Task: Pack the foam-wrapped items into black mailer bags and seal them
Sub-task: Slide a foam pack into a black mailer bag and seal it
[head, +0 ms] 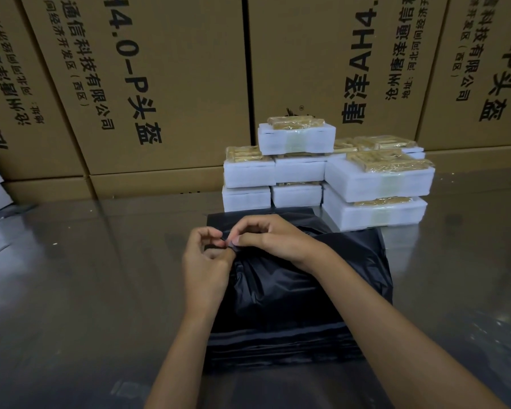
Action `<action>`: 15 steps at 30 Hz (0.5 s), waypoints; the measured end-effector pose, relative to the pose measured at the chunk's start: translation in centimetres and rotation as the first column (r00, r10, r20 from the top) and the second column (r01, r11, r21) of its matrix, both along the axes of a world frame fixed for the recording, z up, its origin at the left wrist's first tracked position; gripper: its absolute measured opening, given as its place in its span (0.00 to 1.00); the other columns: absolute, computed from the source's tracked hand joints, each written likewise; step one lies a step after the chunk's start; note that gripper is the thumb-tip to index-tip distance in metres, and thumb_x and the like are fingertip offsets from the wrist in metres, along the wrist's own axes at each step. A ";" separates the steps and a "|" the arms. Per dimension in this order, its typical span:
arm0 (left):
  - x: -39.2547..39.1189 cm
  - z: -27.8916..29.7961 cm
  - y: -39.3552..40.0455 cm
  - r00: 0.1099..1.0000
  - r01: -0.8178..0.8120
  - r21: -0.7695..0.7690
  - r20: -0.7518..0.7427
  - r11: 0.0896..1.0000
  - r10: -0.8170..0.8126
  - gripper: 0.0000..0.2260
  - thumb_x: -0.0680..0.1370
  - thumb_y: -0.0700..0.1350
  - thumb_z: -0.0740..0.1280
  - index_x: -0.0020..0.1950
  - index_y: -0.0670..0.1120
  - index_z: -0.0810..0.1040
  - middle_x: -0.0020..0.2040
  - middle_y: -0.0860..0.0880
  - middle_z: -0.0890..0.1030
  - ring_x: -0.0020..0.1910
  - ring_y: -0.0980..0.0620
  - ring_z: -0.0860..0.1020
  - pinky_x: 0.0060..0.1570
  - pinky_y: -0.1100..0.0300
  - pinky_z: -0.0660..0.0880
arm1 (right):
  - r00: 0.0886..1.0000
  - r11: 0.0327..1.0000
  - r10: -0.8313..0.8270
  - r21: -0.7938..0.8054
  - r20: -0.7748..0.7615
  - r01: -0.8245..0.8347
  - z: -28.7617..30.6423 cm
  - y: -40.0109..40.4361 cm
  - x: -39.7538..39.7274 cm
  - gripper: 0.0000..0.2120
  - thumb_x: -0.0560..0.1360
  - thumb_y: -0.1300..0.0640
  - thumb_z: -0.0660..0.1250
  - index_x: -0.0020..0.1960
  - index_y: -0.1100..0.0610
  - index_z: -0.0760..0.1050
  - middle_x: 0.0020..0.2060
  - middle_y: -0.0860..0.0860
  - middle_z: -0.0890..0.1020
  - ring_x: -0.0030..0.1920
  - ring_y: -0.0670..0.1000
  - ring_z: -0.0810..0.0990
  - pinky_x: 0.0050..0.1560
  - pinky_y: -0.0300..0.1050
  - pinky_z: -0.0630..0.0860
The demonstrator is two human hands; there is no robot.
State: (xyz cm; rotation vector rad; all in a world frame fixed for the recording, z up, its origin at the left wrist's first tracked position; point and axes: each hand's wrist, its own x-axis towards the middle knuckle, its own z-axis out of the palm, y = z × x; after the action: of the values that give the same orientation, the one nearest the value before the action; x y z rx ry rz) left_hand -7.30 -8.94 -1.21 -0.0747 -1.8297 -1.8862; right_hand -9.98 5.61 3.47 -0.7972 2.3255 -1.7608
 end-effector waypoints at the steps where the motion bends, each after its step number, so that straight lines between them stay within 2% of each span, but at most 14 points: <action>1: 0.0 0.0 0.0 1.000 0.004 -0.012 -0.008 1.000 -0.004 0.15 0.71 0.30 0.71 0.46 0.49 0.74 0.39 0.54 0.77 0.29 0.59 0.73 0.30 0.69 0.70 | 1.000 1.000 -0.005 -0.011 0.018 0.005 0.0 -0.1 0.0 0.04 0.77 0.64 0.69 0.49 0.61 0.83 0.44 0.49 0.86 0.51 0.46 0.83 0.59 0.39 0.76; 5: 0.2 0.2 -0.1 0.999 0.009 -0.051 -0.031 0.999 -0.010 0.12 0.73 0.34 0.73 0.44 0.49 0.75 0.37 0.57 0.78 0.30 0.57 0.74 0.32 0.68 0.71 | 0.996 0.997 -0.071 -0.019 0.044 0.072 0.2 -0.5 0.0 0.05 0.77 0.63 0.70 0.44 0.56 0.83 0.43 0.49 0.85 0.49 0.46 0.82 0.62 0.44 0.75; 8: 0.3 0.4 -0.1 0.999 0.034 -0.064 -0.036 0.997 -0.037 0.10 0.73 0.34 0.73 0.44 0.47 0.76 0.37 0.54 0.80 0.32 0.57 0.76 0.34 0.69 0.72 | 0.986 0.988 -0.153 -0.026 0.061 0.155 0.3 -0.9 -0.1 0.05 0.77 0.62 0.68 0.45 0.56 0.82 0.44 0.50 0.85 0.49 0.46 0.81 0.61 0.42 0.75; 13: 0.3 0.6 -0.2 0.998 0.041 -0.067 -0.054 0.997 -0.044 0.08 0.74 0.34 0.72 0.43 0.46 0.78 0.39 0.51 0.81 0.34 0.59 0.76 0.36 0.71 0.73 | 0.949 0.951 -0.305 -0.031 0.078 0.309 0.2 -1.6 -0.3 0.03 0.78 0.59 0.68 0.46 0.54 0.80 0.50 0.53 0.85 0.51 0.47 0.82 0.49 0.31 0.73; 15: 0.2 0.6 -0.4 0.999 0.037 -0.030 -0.037 0.999 -0.039 0.08 0.75 0.34 0.72 0.44 0.47 0.77 0.39 0.51 0.80 0.34 0.59 0.77 0.37 0.71 0.73 | 0.931 0.930 -0.354 -0.068 0.094 0.361 0.2 -1.6 -0.5 0.06 0.78 0.60 0.68 0.43 0.52 0.79 0.49 0.52 0.85 0.52 0.48 0.82 0.47 0.31 0.73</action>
State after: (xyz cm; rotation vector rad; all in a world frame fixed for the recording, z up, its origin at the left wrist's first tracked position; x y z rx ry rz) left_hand -7.13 -9.32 -0.61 -0.1550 -1.8433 -1.8712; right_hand -10.48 3.96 3.64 -0.3128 2.4787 -1.9969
